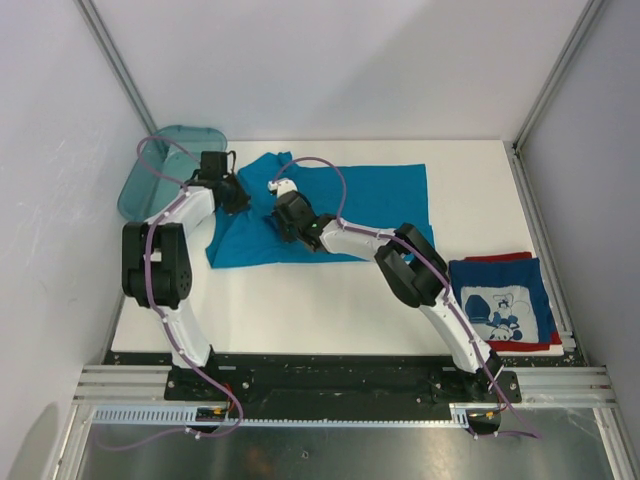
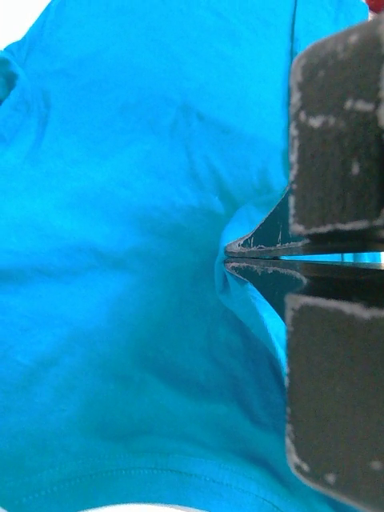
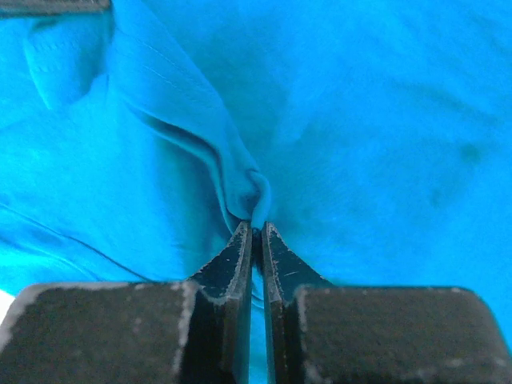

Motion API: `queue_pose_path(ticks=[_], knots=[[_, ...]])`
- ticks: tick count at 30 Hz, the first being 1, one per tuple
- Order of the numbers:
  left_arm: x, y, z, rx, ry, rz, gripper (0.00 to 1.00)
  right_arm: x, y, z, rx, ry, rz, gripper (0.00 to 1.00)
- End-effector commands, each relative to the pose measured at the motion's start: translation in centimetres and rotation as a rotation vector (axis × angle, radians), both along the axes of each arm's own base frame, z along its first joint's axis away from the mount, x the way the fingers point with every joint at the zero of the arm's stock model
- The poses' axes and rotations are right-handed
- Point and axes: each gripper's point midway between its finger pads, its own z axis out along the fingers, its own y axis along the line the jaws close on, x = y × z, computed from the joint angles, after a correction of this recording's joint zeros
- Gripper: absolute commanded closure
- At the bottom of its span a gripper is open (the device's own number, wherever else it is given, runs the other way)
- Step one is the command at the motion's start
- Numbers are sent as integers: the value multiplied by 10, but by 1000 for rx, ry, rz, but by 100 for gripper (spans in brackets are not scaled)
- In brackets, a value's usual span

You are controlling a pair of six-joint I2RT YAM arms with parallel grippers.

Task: Fold and stack the t-shirts
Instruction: Fold the flattened tshirt in 1/3 of the way

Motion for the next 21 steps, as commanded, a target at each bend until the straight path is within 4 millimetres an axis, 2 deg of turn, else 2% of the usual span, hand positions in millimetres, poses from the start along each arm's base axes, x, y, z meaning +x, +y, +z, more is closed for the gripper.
queue_pose_path(ticks=[1, 15, 21], knots=[[22, -5, 18, -22, -66, -35, 100, 13, -8, 49, 77, -75, -76, 93], [31, -10, -5, -35, -24, -60, 100, 28, -20, 63, 105, -105, -140, 95], [38, -5, -1, -12, -41, -44, 100, 35, -20, 66, 115, -110, -143, 94]])
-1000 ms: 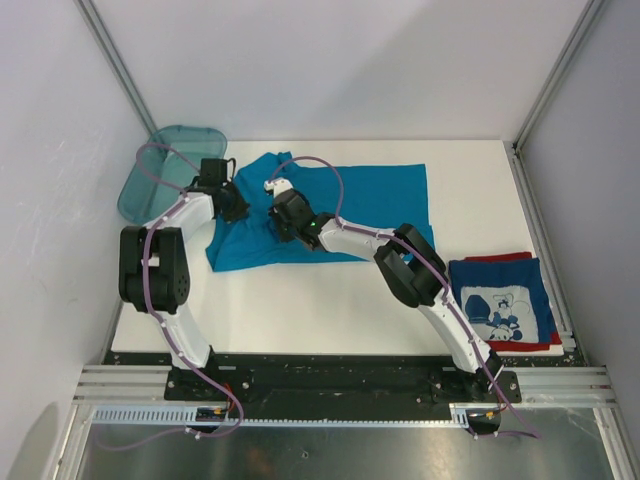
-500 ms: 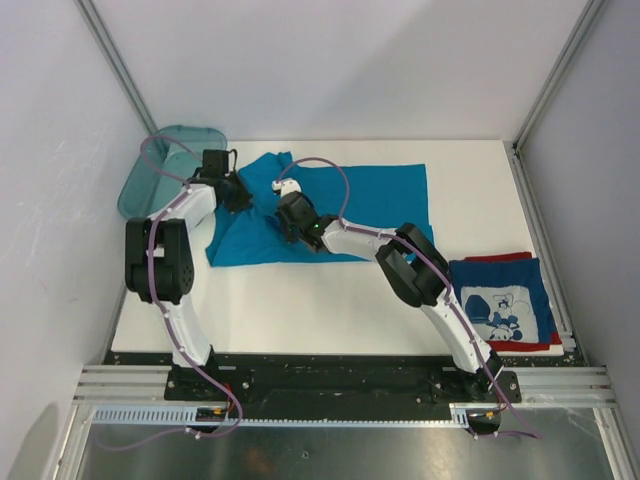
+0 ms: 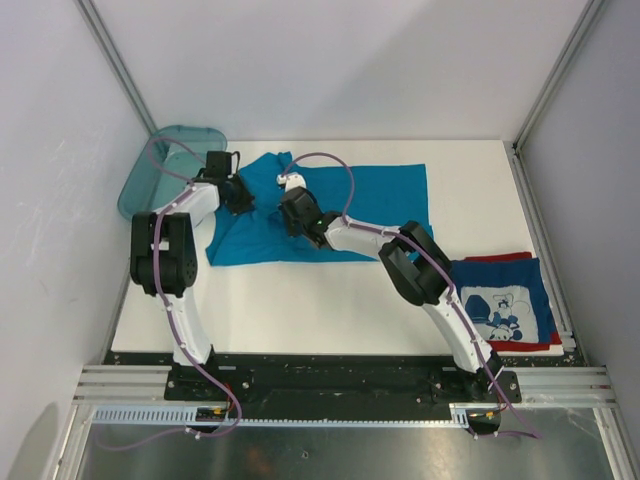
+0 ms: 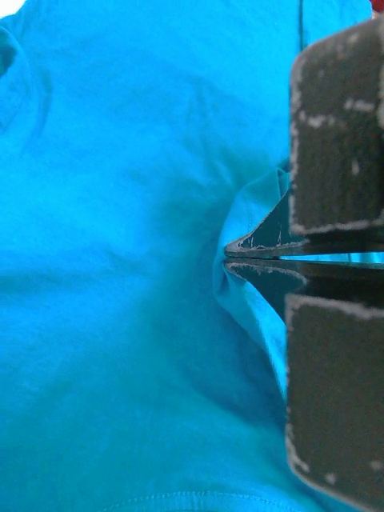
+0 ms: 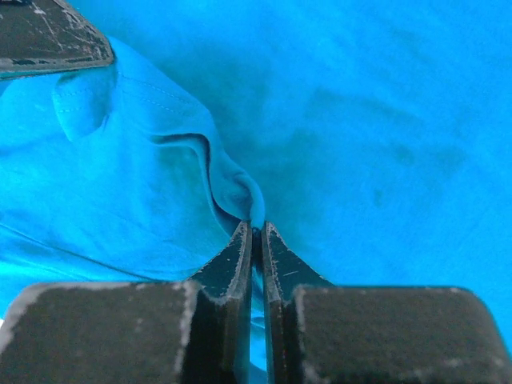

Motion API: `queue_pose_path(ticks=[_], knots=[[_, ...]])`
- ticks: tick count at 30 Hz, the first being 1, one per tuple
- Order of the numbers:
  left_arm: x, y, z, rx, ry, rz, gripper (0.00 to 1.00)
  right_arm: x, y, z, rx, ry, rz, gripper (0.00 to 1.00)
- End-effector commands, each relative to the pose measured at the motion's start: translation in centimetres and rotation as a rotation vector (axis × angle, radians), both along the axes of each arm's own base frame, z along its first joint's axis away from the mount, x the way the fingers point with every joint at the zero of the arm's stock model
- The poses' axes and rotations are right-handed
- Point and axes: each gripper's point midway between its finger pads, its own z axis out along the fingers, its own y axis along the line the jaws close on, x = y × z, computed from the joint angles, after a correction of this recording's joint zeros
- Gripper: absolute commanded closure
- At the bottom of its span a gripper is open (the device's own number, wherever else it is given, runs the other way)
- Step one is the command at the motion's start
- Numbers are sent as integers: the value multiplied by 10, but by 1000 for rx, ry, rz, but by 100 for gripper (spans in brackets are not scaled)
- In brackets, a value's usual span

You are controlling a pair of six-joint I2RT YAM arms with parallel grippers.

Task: Fold and stack the t-shirts
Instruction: Fold the flattened tshirt in 1/3 of the way

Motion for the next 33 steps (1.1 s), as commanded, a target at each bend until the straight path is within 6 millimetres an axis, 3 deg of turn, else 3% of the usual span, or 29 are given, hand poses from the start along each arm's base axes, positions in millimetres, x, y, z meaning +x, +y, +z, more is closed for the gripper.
queue_pose_path(ticks=[1, 6, 10, 11, 13, 17, 20, 25, 30, 33], knots=[[23, 4, 25, 20, -89, -14, 100, 19, 3, 60, 99, -94, -40, 94], [27, 2, 20, 13, -82, -28, 100, 21, 0, 58, 95, -90, -48, 93], [27, 3, 12, 21, -69, -29, 99, 24, -3, 56, 93, -84, -54, 71], [27, 4, 12, 24, -69, -29, 95, 25, -4, 57, 93, -84, -57, 64], [29, 8, 13, 32, -74, -27, 75, 27, -8, 60, 90, -82, -63, 54], [32, 14, 26, 44, -105, -30, 42, 29, -16, 75, 94, -86, -71, 48], [31, 17, 42, 61, -137, -31, 35, 26, -17, 81, 93, -84, -65, 48], [11, 22, 51, 76, -143, -12, 45, 14, -13, 88, 106, -94, -43, 57], [-14, 23, 47, 77, -114, -1, 78, -1, -1, 83, 131, -59, 13, 71], [-27, 24, 38, 75, -87, 11, 91, -10, 10, 71, 138, -28, 50, 76]])
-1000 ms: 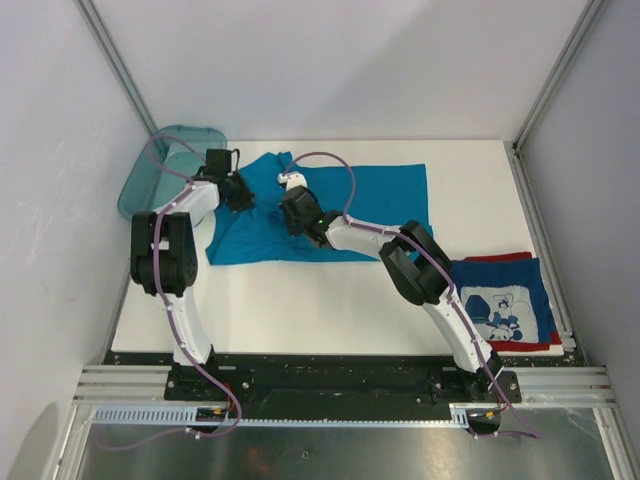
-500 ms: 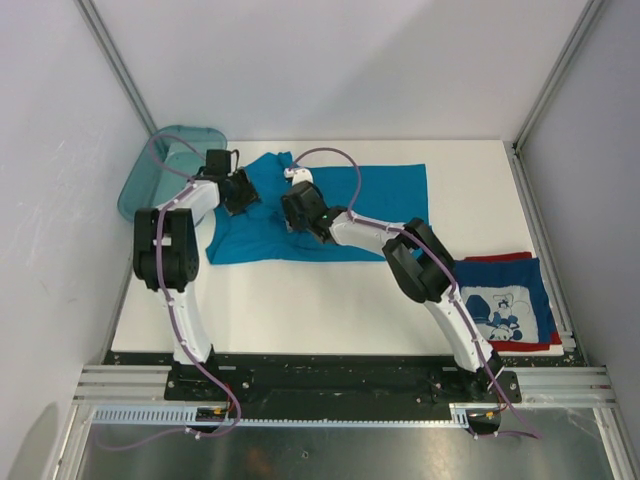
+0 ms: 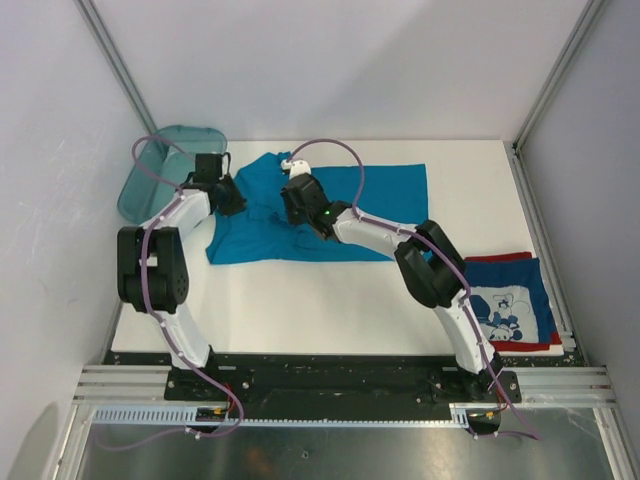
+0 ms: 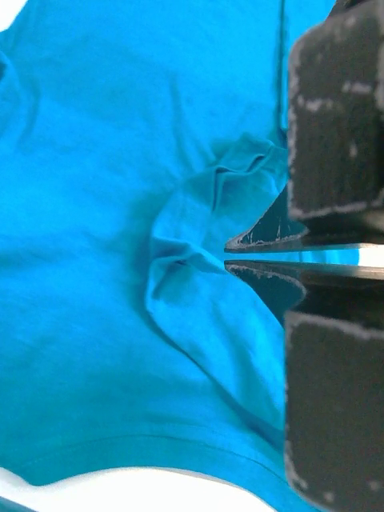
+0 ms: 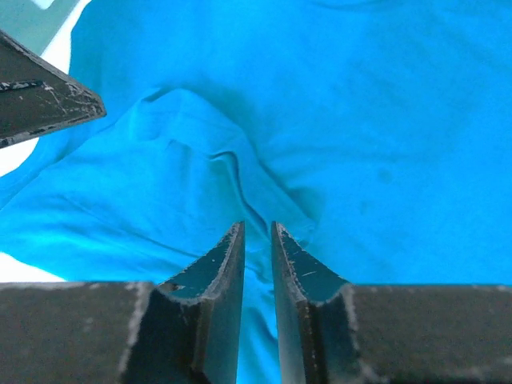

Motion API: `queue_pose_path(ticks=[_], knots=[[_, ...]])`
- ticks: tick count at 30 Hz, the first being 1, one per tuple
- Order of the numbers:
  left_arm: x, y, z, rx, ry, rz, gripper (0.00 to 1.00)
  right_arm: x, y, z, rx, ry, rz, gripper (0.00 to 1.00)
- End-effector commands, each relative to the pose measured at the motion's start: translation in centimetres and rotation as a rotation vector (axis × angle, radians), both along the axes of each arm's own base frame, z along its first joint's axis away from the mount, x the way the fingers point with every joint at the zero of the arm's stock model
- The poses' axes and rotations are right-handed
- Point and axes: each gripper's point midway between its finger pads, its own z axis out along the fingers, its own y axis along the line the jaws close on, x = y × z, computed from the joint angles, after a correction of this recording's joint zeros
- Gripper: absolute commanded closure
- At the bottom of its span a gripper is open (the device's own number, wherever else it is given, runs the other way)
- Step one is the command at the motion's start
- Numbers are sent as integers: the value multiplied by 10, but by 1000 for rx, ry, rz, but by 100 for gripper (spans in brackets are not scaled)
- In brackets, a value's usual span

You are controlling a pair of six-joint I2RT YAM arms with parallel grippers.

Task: Fold and stack the t-shirts
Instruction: Fold the flattened tshirt in 1/3 of the way

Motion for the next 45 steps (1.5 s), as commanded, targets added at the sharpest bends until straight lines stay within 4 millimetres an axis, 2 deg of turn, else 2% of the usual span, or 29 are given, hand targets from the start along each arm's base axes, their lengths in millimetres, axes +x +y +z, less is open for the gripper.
queue_pose_path(ticks=[1, 4, 9, 13, 20, 27, 33, 36, 38, 42, 45], knots=[[-15, 5, 4, 13, -5, 19, 94, -14, 20, 11, 60, 8, 65, 78], [-21, 2, -9, -4, 33, 22, 99, -18, 28, 1, 61, 30, 85, 82], [-18, -4, -25, -23, 71, 13, 100, -19, 36, -10, 59, 53, 103, 84], [-7, -11, -34, -39, 86, -1, 100, -16, 37, -18, 51, 66, 104, 85], [25, -22, -41, -68, 76, -20, 97, -9, 35, -22, 48, 73, 99, 85], [59, -27, -22, -86, 7, -25, 82, 3, 29, -30, 36, 82, 79, 85], [70, -29, -13, -90, -23, -38, 64, 22, 22, -36, 31, 90, 34, 85], [61, -28, 1, -82, -40, -45, 53, 36, 8, -35, 27, 92, -19, 85], [47, -23, 16, -67, -59, -31, 47, 44, -4, -28, 34, 101, -60, 85], [-1, -5, 34, -54, -62, 51, 48, 54, -39, -2, 85, 123, -145, 83], [-45, 20, 35, -11, -47, 159, 52, 50, -71, 11, 121, 167, -213, 83]])
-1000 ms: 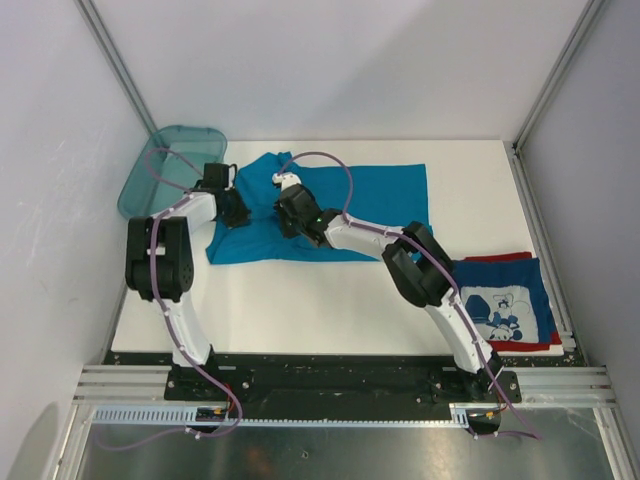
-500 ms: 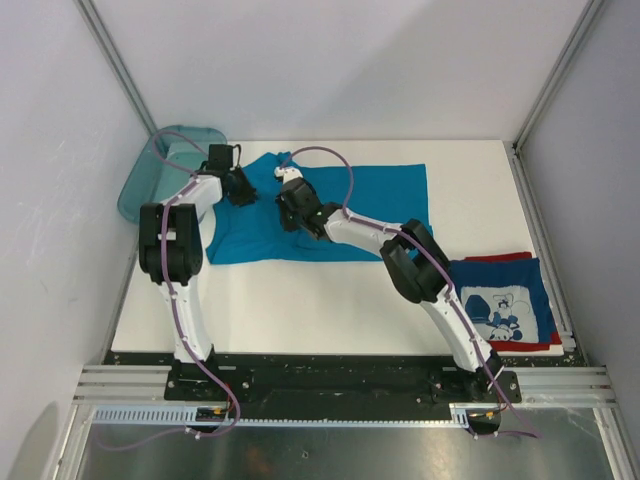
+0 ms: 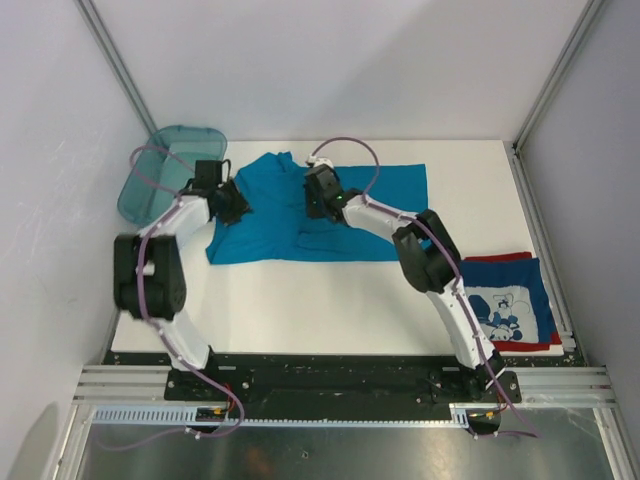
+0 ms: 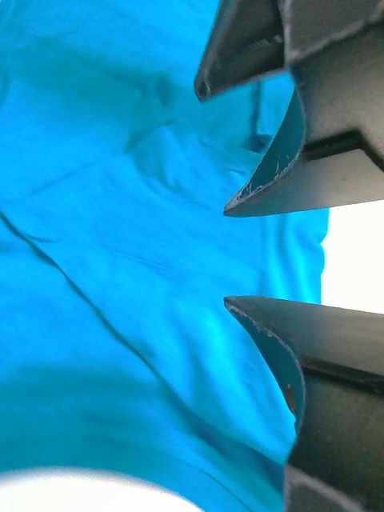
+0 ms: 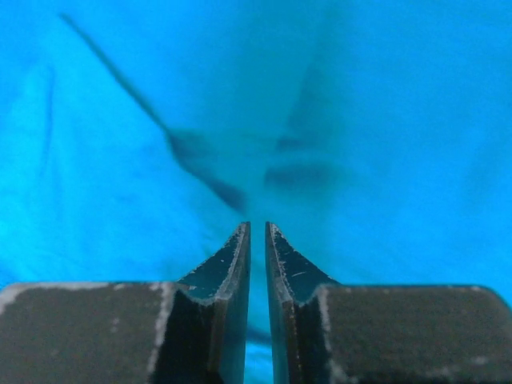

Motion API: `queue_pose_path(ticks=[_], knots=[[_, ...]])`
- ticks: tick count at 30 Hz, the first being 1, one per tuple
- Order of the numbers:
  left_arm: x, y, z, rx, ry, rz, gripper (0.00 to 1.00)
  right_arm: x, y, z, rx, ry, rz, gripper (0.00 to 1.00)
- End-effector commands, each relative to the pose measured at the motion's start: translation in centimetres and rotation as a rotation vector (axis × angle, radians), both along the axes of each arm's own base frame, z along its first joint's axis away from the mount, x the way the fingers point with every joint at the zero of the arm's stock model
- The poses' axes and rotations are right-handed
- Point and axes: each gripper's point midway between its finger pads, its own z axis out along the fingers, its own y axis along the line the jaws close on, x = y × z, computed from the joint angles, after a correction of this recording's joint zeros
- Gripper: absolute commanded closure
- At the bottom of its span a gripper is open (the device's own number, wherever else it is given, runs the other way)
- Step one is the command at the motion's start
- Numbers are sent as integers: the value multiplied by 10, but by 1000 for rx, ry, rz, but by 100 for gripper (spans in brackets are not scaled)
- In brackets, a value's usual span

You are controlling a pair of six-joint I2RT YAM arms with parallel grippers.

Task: Fold and stack the t-shirts
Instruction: Fold the flattened tshirt in 1/3 of the way

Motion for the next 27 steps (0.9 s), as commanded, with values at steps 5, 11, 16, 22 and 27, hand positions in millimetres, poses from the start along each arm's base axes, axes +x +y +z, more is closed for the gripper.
queue_pose_path(ticks=[5, 11, 16, 22, 27], knots=[[-99, 60, 41, 95, -66, 288, 59, -20, -91, 69, 137, 69, -216, 82], [-139, 68, 5, 87, 21, 388, 62, -64, -139, 63, 140, 165, -284, 82], [-136, 65, -21, 61, 107, 412, 60, -89, -167, 58, 137, 206, -309, 82], [-126, 75, -33, 64, 123, 456, 57, -108, -190, 55, 134, 220, -327, 82], [-122, 88, -43, 76, 138, 490, 56, -123, -212, 44, 120, 246, -362, 82]])
